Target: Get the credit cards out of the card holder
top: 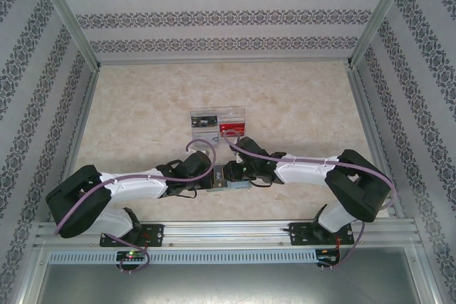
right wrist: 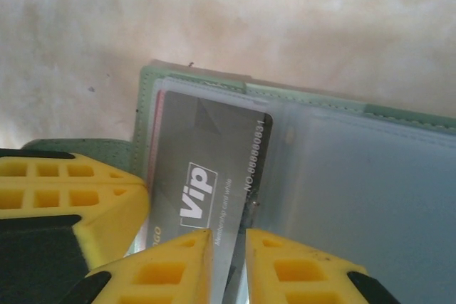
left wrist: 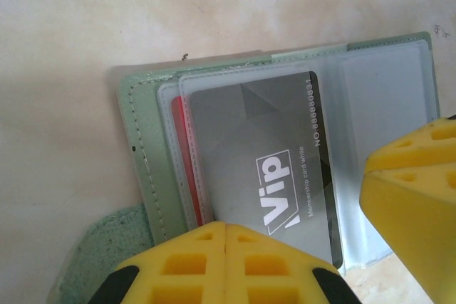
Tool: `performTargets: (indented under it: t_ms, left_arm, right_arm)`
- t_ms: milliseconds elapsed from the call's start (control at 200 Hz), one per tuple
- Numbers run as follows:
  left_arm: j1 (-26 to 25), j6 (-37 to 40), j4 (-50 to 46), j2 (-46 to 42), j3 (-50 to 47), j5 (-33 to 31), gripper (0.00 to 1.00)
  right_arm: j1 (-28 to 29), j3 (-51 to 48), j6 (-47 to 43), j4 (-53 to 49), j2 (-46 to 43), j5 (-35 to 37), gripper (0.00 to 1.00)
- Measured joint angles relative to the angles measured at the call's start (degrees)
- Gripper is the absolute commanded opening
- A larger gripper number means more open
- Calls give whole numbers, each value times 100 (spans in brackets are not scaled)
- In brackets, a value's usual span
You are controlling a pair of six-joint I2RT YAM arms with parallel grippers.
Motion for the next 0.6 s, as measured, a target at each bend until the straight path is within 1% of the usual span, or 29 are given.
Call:
performTargets:
  t_ms: [235,420,525,600]
  left_arm:
    - [0,-28,175,50,-66,15,4]
    - [0,-87,313,116,-68,50,3]
    - [0,-114,321,120,-68,66,3]
    - [0,-129,321,120,-68,66,3]
  right_arm:
    - [0,0,83,-39,138,0,20]
    - [0,0,105,-35,179,-4,18]
    - [0,0,136,-37,179,-2,11]
    - [-2,0,144,-55,179,0,10]
